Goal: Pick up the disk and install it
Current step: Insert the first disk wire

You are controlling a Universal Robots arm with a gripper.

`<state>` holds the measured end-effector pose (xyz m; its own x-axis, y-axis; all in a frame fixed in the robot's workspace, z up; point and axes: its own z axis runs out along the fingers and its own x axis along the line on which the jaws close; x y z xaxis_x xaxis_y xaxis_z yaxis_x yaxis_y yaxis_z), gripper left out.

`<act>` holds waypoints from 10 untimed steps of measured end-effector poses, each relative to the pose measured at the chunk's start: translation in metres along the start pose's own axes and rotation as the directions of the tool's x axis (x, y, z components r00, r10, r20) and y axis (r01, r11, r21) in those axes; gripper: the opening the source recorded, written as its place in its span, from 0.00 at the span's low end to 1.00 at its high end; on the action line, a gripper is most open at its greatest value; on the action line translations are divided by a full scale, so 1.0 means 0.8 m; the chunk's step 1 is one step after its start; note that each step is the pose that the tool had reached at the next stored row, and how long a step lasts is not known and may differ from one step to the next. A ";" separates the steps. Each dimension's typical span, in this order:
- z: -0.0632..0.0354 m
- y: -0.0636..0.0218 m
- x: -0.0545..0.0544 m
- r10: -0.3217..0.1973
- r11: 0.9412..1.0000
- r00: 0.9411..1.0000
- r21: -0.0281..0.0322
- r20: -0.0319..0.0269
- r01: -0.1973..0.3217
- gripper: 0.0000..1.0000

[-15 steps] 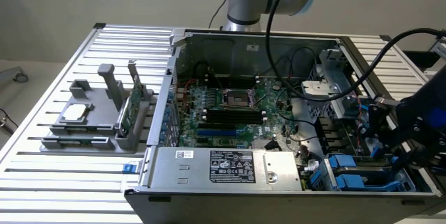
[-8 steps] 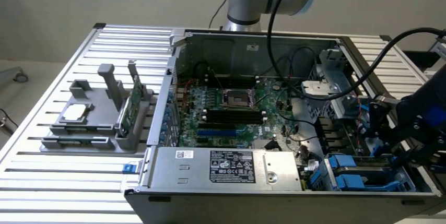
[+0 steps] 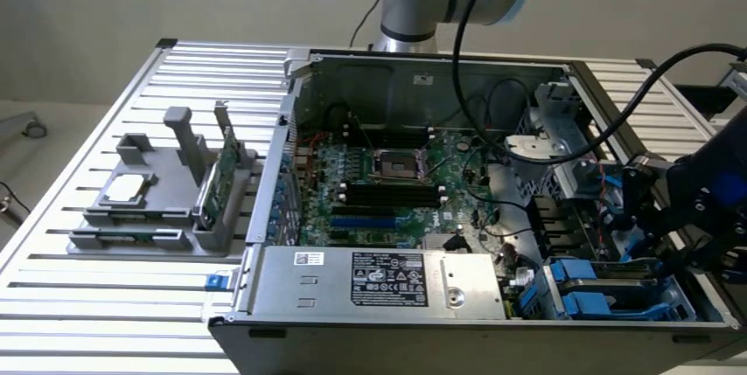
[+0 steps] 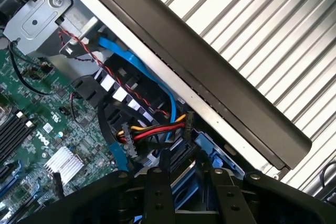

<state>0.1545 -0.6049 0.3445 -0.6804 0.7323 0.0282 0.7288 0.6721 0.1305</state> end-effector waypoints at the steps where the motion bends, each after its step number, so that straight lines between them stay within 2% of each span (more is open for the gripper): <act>1: 0.001 0.001 0.000 0.001 1.000 1.000 0.000 0.000 -0.001 0.33; 10: 0.008 0.011 -0.001 0.015 1.000 1.000 -0.005 -0.004 -0.015 0.33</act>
<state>0.1616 -0.5987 0.3395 -0.6697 0.7419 0.0336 0.7385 0.6605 0.1354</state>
